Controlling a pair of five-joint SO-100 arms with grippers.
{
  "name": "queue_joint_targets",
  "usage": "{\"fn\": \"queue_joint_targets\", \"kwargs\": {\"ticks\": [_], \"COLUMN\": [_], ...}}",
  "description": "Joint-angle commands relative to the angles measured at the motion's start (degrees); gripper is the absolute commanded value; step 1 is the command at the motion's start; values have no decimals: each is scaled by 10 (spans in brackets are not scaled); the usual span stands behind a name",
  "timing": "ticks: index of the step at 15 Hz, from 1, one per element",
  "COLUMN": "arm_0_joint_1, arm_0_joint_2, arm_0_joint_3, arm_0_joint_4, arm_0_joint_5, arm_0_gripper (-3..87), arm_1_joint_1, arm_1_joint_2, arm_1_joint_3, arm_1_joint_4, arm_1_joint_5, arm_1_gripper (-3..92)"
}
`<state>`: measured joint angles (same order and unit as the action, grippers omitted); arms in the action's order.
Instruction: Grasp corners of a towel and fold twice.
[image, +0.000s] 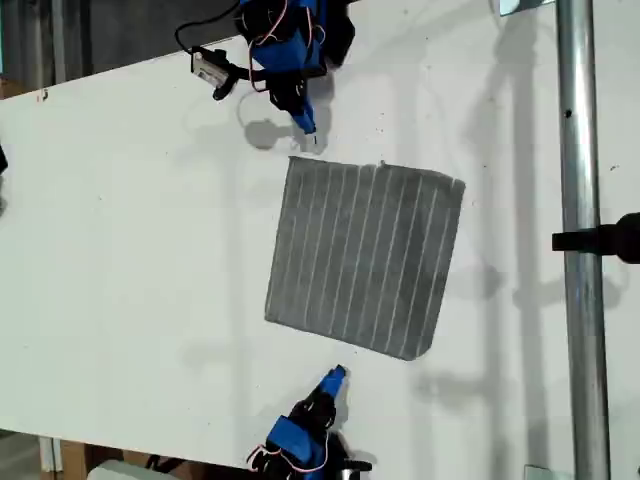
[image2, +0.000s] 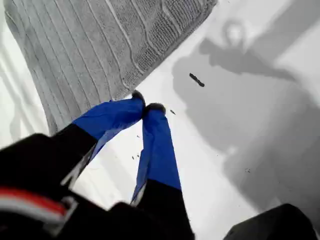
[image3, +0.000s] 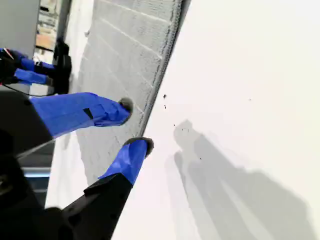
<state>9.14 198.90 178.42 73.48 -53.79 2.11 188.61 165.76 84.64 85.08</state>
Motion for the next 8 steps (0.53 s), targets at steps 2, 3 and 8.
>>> {"fn": "queue_joint_targets", "kwargs": {"ticks": [2,3,8], "arm_0_joint_1": [-25,-25,-24], "arm_0_joint_2": [2,2,2], "arm_0_joint_3": [4,4,4], "arm_0_joint_4": [2,2,2], "arm_0_joint_5": [-101,-103,-142], "arm_0_gripper": [106,106,106], "arm_1_joint_1": [-71,-71,-70], "arm_1_joint_2": [-2,-2,-2], "arm_1_joint_3": [-4,-4,-4], "arm_1_joint_4": [4,4,4], "arm_1_joint_5": [4,4,4], "arm_1_gripper": [46,46,46]}}
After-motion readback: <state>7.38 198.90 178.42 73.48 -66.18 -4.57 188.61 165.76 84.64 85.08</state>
